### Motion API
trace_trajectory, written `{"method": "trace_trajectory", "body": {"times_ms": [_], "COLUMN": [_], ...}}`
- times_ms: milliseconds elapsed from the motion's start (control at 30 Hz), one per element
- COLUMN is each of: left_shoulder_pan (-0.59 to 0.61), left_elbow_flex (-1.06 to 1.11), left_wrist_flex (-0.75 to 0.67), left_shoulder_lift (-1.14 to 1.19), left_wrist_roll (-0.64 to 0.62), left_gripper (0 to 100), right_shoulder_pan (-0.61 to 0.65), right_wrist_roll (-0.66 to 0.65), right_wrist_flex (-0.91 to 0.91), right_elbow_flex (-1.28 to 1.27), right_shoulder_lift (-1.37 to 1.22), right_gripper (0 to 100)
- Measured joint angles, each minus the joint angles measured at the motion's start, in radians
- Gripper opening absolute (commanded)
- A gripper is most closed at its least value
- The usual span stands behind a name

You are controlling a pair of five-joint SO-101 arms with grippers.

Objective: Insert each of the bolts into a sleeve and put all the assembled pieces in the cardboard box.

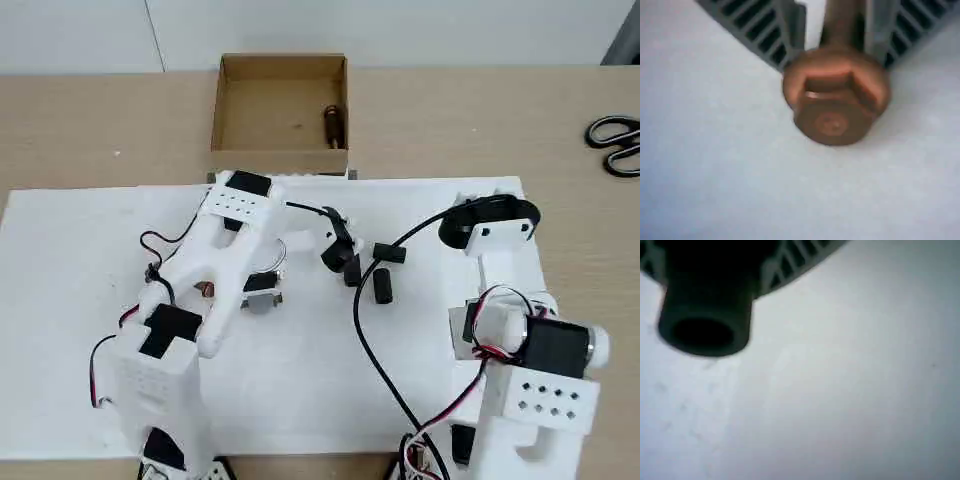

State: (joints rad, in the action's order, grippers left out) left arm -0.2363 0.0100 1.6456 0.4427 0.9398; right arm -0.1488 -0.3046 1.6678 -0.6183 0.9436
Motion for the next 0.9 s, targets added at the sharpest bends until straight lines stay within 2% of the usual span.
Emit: {"method": "trace_trajectory", "body": {"times_ms": [400,567,767,900], "left_shoulder_pan": [0.000,0.003,0.009,0.012], "left_elbow_flex": [-0.005,-0.074,-0.150,-0.150], "left_wrist_flex": [0.002,0.043,0.055,0.064], "left_shoulder_lift": [0.000,-0.020,-0.275,-0.417], "left_wrist_roll": [0.005,-0.091,-0.189,-0.273], "left_gripper": [1,1,1,1], "right_shoulder_pan": [0.000,0.000,0.003,0.060], "right_wrist_roll": [0.000,0.000,0.035,0.044], "right_wrist_flex": [0.000,0.000,0.000,0.002], "right_elbow_flex": [0.000,0.012,0.127,0.160], "right_shoulder_lift": [0.000,0.000,0.000,0.000], "right_gripper": [0.4,0.4,0.6,0.4]}}
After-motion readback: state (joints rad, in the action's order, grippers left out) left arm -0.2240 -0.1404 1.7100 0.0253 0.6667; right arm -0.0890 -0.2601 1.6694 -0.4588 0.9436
